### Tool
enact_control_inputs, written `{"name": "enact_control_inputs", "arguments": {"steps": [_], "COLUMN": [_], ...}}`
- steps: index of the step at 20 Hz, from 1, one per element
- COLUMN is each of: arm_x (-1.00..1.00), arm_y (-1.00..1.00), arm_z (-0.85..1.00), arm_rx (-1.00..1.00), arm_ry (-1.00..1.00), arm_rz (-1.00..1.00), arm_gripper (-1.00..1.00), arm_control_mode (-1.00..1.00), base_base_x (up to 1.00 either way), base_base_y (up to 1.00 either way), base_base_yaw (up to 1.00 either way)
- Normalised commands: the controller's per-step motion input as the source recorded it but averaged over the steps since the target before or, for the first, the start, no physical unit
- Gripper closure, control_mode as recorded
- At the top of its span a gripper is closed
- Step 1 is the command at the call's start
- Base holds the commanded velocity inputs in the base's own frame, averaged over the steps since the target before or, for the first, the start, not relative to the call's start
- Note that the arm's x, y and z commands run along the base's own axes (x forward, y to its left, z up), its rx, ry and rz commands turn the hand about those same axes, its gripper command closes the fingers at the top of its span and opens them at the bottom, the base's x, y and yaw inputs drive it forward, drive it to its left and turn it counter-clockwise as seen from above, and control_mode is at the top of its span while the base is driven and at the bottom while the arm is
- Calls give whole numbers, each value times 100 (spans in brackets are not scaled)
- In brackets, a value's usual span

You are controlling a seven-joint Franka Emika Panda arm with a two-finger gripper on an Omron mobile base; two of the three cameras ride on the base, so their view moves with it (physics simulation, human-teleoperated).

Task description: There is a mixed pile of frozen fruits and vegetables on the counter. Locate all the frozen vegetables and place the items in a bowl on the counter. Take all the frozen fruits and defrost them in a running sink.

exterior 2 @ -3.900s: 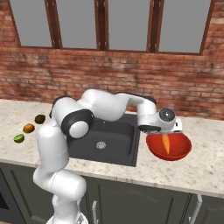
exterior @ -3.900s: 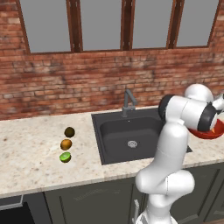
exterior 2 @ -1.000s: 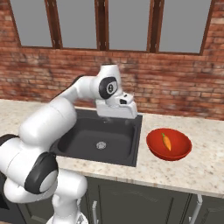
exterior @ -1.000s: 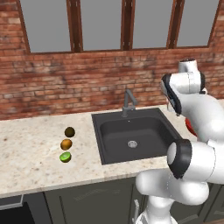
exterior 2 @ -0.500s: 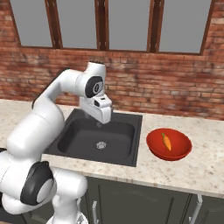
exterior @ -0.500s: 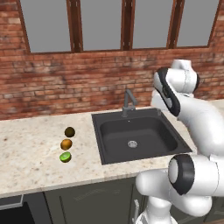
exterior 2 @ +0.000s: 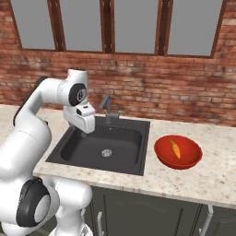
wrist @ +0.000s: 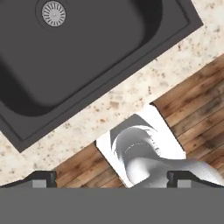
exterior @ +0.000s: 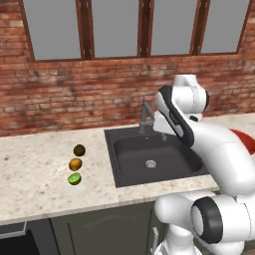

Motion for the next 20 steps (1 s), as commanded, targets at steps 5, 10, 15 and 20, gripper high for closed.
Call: {"name": "enact_control_inputs", "arguments": {"steps": [5, 10, 15, 20], "arm_x": [0, 0, 0, 11], "arm_y": [58, 67, 99, 86], "arm_z": [0, -1, 0, 0], "arm_rx": [0, 0, 0, -2], "arm_ry": [8, 0, 16, 29], "arm_rz": [7, 0, 1, 26], "arm_gripper": [-100, -100, -100, -100], "arm_control_mode": [-100, -100, -100, -100], "base_base_x": [0, 0, 0, 0], "base_base_y": [0, 0, 0, 0], "base_base_yaw": [0, 0, 0, 0]}}
